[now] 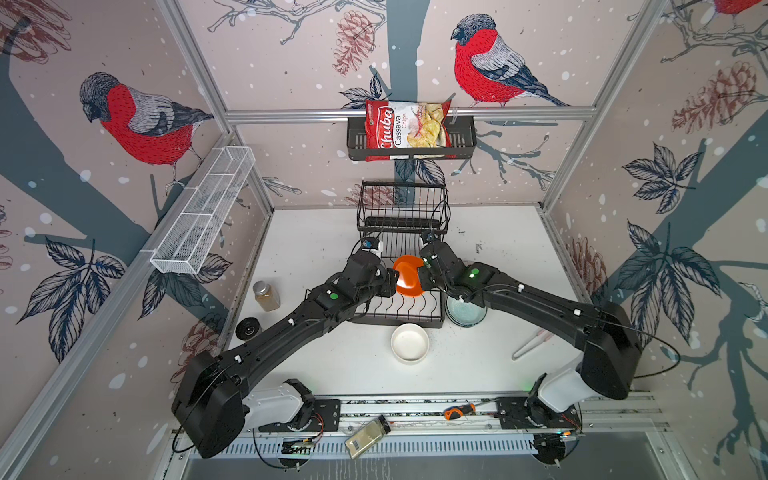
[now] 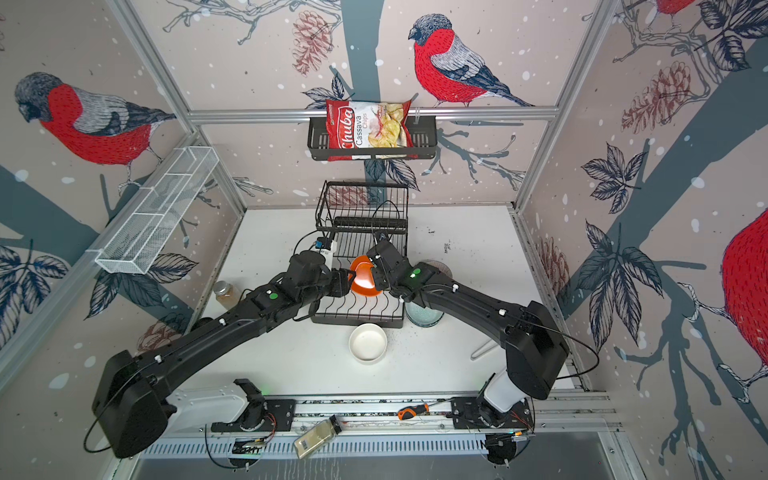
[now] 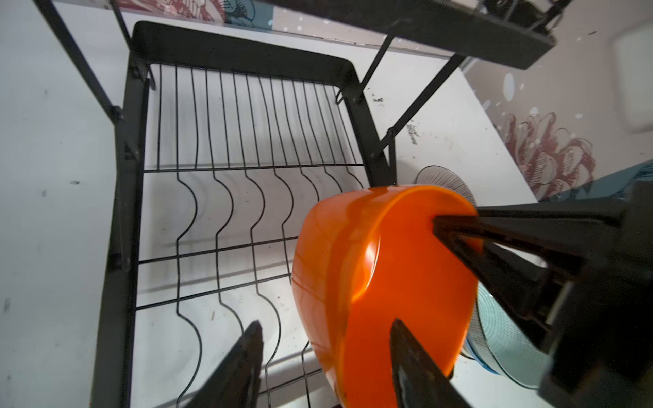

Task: Load the bowls into the dish rack
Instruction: 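Carry the orange bowl over the rack toward the left gripper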

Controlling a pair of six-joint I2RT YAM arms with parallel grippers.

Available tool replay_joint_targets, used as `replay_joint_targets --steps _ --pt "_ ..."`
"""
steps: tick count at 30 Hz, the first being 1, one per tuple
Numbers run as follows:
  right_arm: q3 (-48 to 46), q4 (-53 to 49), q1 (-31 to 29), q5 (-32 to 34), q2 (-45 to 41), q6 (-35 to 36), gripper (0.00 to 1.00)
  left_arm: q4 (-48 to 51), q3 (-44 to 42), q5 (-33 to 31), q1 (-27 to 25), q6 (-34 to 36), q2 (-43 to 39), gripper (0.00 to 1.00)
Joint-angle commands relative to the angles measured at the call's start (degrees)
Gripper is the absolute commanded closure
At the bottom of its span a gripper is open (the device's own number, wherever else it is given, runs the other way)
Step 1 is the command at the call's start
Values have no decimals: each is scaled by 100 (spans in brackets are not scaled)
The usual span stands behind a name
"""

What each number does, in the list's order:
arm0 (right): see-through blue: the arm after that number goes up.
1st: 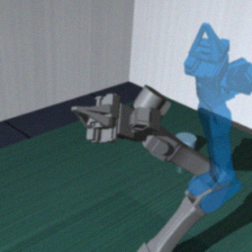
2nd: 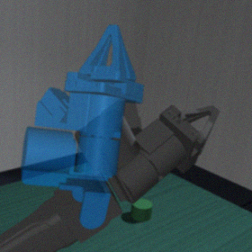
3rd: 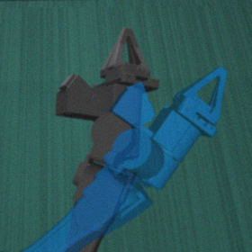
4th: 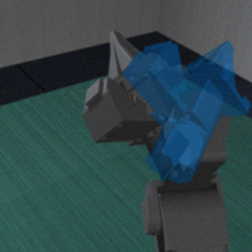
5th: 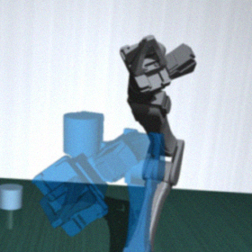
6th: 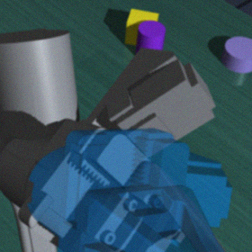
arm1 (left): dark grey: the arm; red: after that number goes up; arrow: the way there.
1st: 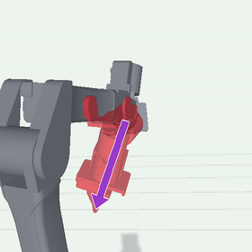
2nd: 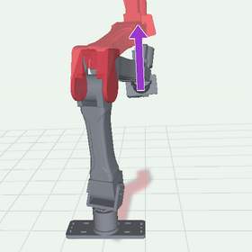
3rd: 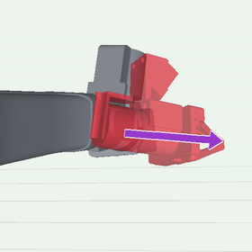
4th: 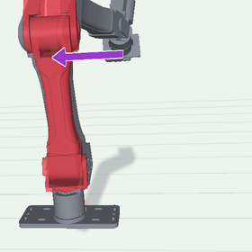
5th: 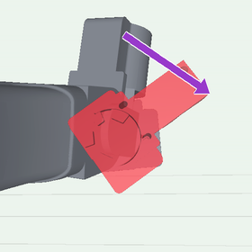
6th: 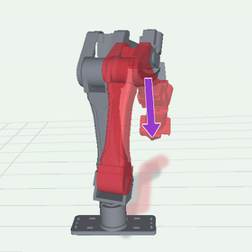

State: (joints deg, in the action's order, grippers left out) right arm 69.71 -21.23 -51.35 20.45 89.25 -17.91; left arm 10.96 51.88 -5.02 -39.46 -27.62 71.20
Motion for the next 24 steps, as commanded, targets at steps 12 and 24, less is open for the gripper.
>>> replay_joint_targets --steps 12,24 --pt "225 190 -204 59 177 -77 99 121 268 -993 -63 175 407 54" --pt "289 223 -361 135 330 -160 99 299 496 -1363 -158 196 761 68"
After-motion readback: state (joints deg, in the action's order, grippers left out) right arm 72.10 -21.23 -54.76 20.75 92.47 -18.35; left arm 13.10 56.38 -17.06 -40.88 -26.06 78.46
